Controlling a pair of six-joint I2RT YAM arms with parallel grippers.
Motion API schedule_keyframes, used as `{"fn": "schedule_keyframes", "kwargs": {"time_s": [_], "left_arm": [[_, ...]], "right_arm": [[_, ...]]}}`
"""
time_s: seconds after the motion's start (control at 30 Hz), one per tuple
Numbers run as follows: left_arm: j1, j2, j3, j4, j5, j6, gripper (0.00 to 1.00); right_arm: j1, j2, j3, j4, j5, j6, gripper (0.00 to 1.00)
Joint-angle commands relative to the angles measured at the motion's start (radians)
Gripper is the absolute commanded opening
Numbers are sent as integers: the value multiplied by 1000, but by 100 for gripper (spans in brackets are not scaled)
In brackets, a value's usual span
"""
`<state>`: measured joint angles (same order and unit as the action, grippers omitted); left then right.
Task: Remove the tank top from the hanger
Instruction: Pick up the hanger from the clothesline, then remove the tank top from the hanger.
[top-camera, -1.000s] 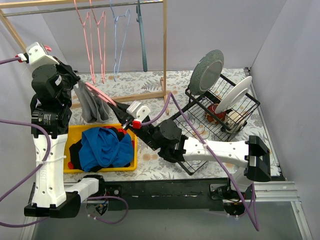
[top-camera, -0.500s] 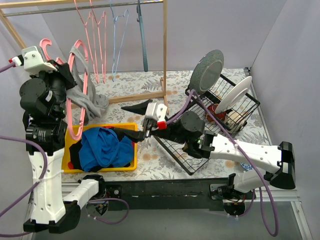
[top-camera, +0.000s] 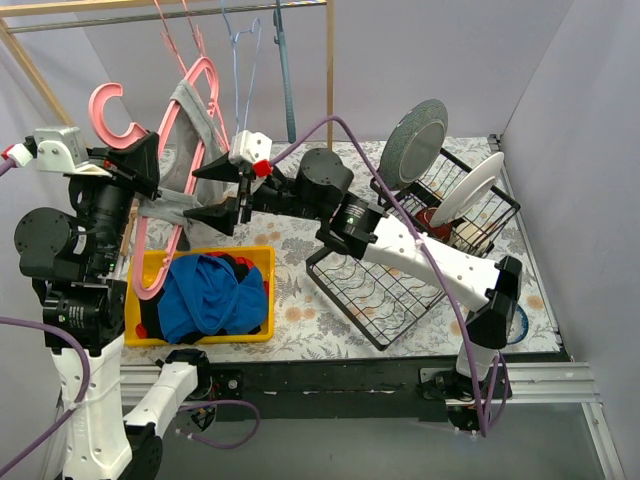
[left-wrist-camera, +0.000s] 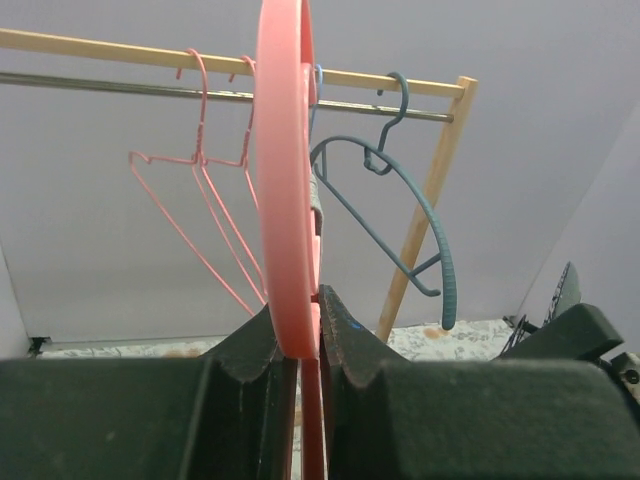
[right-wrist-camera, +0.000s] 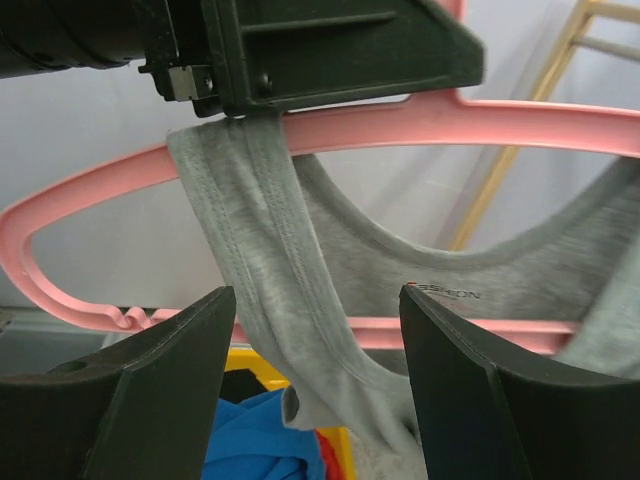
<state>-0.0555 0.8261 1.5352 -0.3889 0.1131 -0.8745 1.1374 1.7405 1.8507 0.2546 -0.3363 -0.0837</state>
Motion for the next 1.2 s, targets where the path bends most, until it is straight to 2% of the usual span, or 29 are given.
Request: {"fn": "schedule_keyframes", "kwargs": {"time_s": [0.0, 0.2, 0.3, 0.4, 0.43, 0.5, 0.67, 0.77, 0.9, 1.1, 1.17], "left_arm": [[-1, 2, -20, 39, 53, -30, 0], [-1, 8, -27, 54, 63, -41, 0], [-1, 10, -29, 62, 59, -43, 0], [-1, 13, -26, 64, 25, -40, 0], [-1, 16, -21, 62, -4, -37, 0], [-1, 31, -14, 50, -47, -24, 0], [-1, 74, -6, 47, -182, 0, 0], [-1, 94, -7, 47, -202, 0, 0], [-1, 102, -7, 55, -213, -14, 0], [-1, 140, 58, 10, -276, 5, 0], [-1, 148, 77, -1, -297, 15, 0]], "right_arm": [[7, 43, 97, -20, -76, 56, 75], [22, 128, 224, -64, -96, 65, 75], [33, 140, 237, -57, -78, 67, 68], [41, 140, 237, -54, -79, 70, 44], [42, 140, 237, -55, -93, 68, 25], [48, 134, 237, -57, -108, 76, 2], [77, 126, 225, -61, -269, 68, 1], [113, 134, 225, -103, -313, 30, 1], [133, 137, 187, -184, -261, -11, 1], [153, 59, -58, -190, -182, -44, 1], [163, 44, -93, -196, -141, -57, 1]]}}
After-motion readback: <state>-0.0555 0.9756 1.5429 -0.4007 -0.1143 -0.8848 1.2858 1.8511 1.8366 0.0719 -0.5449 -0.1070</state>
